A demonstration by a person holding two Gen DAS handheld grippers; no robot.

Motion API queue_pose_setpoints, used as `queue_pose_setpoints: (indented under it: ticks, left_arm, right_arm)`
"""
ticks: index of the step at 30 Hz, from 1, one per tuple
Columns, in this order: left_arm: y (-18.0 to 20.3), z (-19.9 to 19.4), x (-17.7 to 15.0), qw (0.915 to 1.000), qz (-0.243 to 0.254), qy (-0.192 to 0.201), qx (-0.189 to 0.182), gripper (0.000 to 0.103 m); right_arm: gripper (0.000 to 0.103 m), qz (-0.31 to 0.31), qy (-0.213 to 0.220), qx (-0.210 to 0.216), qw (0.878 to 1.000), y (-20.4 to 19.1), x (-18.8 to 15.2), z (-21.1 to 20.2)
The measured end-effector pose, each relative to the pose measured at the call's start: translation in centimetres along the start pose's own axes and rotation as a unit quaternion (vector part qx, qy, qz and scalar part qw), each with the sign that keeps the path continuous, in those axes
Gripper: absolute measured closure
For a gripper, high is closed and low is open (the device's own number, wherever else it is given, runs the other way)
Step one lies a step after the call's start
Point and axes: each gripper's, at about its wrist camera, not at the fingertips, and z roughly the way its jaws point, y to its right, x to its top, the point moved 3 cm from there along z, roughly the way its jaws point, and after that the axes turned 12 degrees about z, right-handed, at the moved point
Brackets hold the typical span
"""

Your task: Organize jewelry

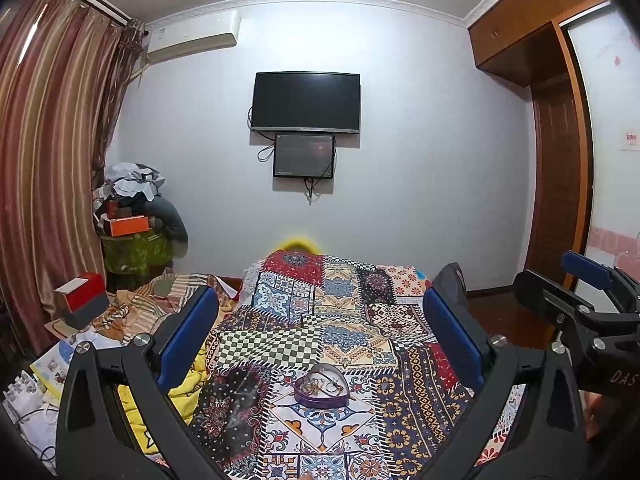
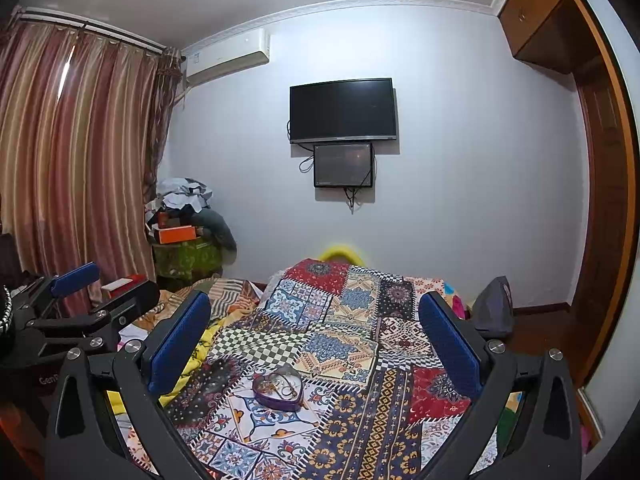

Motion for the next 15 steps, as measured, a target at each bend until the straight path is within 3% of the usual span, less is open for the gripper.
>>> queue_pose_setpoints:
  ticks: [15]
  left_arm:
    - [0.27, 0.51, -0.11, 1.0000, 0.002, -0.004, -0.002, 0.001]
  right_arm:
    - [0.000, 0.005, -0.004, -0.006, 1.000, 0.42, -0.11, 0.40]
